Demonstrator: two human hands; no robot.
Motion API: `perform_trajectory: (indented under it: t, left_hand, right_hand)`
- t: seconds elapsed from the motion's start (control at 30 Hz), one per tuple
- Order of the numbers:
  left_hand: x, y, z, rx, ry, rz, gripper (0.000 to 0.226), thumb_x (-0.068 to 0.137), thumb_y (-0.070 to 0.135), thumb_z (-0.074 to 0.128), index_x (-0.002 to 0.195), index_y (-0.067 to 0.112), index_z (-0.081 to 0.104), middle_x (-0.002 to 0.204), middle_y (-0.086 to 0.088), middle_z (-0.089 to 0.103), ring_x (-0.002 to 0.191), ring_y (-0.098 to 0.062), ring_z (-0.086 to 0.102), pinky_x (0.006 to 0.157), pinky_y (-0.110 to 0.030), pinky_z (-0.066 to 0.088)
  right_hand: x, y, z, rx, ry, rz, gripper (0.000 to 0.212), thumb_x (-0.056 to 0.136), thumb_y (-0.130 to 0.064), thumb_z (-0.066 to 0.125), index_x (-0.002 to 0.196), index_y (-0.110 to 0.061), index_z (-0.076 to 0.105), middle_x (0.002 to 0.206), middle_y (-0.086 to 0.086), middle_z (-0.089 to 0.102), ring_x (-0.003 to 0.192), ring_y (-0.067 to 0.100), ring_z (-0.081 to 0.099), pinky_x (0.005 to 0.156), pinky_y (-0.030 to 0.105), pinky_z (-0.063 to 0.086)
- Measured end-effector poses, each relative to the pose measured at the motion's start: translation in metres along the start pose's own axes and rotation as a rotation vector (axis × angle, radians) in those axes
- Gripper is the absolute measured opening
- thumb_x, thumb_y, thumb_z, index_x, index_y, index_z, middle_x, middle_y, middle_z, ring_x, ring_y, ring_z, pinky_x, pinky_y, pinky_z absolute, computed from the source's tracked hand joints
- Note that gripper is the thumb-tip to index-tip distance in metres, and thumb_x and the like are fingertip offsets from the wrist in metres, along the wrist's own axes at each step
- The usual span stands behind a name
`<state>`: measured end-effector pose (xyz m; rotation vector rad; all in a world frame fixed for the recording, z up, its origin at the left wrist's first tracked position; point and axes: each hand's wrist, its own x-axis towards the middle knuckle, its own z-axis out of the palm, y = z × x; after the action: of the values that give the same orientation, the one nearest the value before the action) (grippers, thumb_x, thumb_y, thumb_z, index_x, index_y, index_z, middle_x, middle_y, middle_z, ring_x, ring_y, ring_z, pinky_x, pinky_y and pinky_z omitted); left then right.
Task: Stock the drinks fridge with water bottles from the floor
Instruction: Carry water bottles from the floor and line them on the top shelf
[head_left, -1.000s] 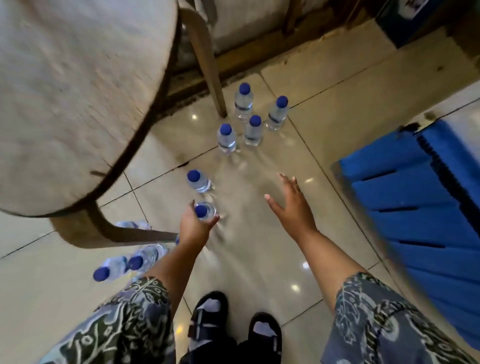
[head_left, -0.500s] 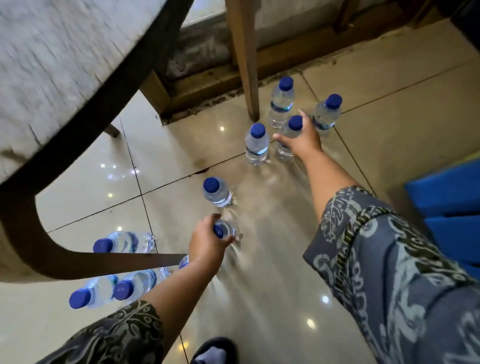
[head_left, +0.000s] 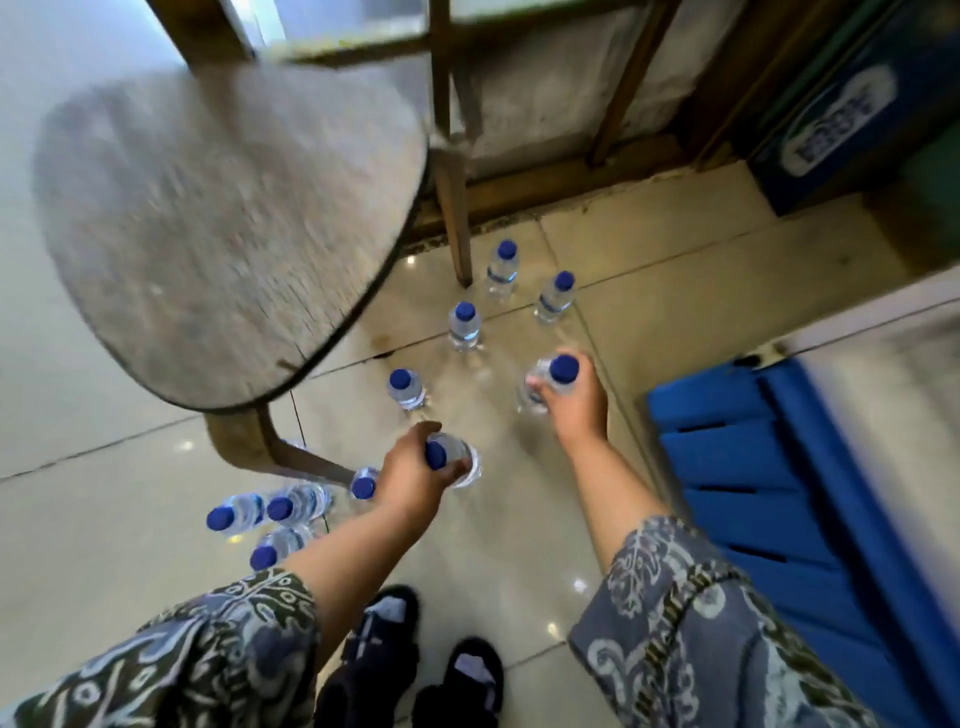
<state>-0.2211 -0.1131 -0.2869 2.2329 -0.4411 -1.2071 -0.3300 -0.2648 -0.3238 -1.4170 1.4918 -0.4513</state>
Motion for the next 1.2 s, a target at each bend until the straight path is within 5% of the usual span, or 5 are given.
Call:
perform_trajectory:
  t: [0.27,0.4,0.6,0.83,1.2]
  left_hand:
    - [-0.206,0.185,-0.100,-0.121,-0.070,0.326,0.049,0.071,0.030,0.080,0.112,0.020,0.054,0.097,0.003,0.059,0.086,-0.013,0.056,0.070,-0.018,0.041]
    - [-0.285,0.259,-0.138,-0.146,-0.117,0.684,0.034,0.070,0.037,0.080,0.099,0.033,0.062,0.094,0.012,0.065,0.095,-0.014,0.061,0.084,-0.026,0.050]
    - [-0.369,0.354,-0.149,-0.236,-0.330,0.963,0.017,0.080,0.024,0.072,0.088,0.031,0.059,0.089,0.006,0.065,0.084,-0.005,0.061,0.075,-0.015,0.048]
    - [-0.444,0.432,-0.109,-0.314,-0.575,1.110,0.013,0.083,0.031,0.069,0.090,0.029,0.059,0.091,-0.003,0.068,0.092,-0.023,0.066,0.091,-0.042,0.051]
    - [-0.585,0.550,-0.027,-0.577,-0.750,1.330,0.012,0.090,0.028,0.058,0.100,0.023,0.054,0.088,0.008,0.064,0.072,0.005,0.062,0.062,-0.006,0.047]
  right_hand:
    - [-0.175,-0.194,-0.207,0.008,-0.010,-0.106,0.057,0.073,-0.011,0.078,0.123,-0.012,0.051,0.108,0.000,0.055,0.098,0.013,0.053,0.079,0.015,0.038]
    - [-0.252,-0.267,-0.287,0.040,0.146,-0.189,0.065,0.077,-0.015,0.076,0.132,-0.014,0.042,0.120,-0.004,0.049,0.108,0.011,0.051,0.094,0.023,0.040]
    - [-0.341,-0.318,-0.372,0.228,0.416,-0.301,0.038,0.081,-0.014,0.071,0.113,-0.019,0.050,0.103,-0.005,0.060,0.087,0.000,0.060,0.076,0.014,0.047]
    - [-0.413,-0.340,-0.449,0.439,0.719,-0.456,0.022,0.091,-0.008,0.056,0.107,-0.022,0.053,0.096,-0.004,0.063,0.074,-0.007,0.064,0.067,0.010,0.050]
    - [-0.450,-0.380,-0.634,0.505,1.079,-0.708,0.017,0.094,-0.026,0.050,0.111,-0.024,0.054,0.093,-0.005,0.063,0.076,0.001,0.064,0.060,0.013,0.051]
